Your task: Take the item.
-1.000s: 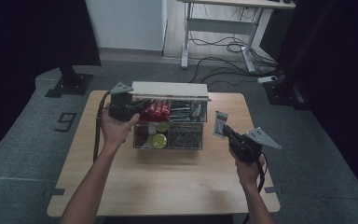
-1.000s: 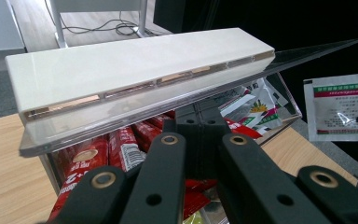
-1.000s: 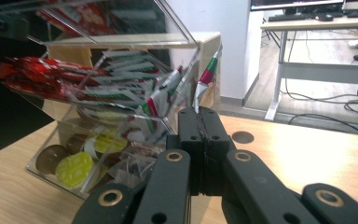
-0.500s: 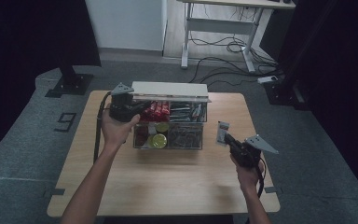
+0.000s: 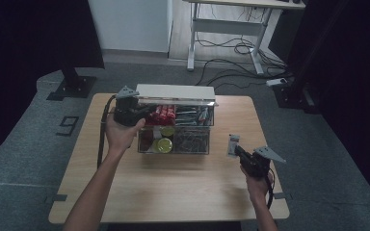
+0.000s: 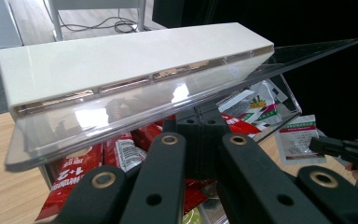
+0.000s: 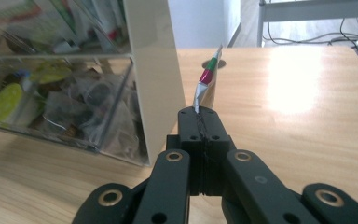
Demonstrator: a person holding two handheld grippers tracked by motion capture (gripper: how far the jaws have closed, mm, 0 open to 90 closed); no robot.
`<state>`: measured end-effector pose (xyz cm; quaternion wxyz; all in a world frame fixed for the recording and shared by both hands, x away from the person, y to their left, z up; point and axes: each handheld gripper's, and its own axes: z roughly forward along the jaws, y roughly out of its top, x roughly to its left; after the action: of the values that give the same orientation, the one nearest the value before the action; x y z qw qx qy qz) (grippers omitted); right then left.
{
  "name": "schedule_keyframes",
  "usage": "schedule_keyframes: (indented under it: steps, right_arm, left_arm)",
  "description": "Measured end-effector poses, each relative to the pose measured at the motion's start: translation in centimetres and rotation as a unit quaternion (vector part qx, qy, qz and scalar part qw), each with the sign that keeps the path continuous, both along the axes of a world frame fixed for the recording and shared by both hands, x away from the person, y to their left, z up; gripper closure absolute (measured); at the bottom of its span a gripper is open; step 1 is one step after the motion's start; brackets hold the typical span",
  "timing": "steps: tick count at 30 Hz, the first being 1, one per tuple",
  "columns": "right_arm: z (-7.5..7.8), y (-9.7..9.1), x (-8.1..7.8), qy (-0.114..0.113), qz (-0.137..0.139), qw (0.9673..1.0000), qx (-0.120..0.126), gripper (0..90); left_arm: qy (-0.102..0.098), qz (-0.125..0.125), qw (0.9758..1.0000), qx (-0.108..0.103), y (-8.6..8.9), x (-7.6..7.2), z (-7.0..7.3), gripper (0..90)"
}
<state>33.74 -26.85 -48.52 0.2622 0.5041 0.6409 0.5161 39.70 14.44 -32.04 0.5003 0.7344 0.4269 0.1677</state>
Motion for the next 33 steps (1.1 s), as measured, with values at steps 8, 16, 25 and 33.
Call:
schedule_keyframes:
  steps: [8,16,25,33]
  right_arm:
    - [-1.8,-0.6,0.1,0.021,-0.009,0.9997,-0.009,89.1]
    - [-3.3,-1.3,0.4,0.044,-0.019,0.9987,-0.017,89.1]
    - [-4.3,-1.9,0.6,0.06,-0.029,0.9976,-0.019,89.0]
    - [-5.1,-2.9,1.0,0.078,-0.046,0.9957,-0.018,88.5]
  left_arm:
    - [0.001,0.0,1.0,0.0,0.0,0.0,-0.1,90.0]
    - [0.001,-0.001,1.0,-0.001,0.0,0.0,-0.1,90.0]
    - [0.002,0.0,1.0,0.0,0.1,0.0,-0.3,90.0]
    - [0.003,0.0,1.0,0.001,0.1,0.0,-0.4,90.0]
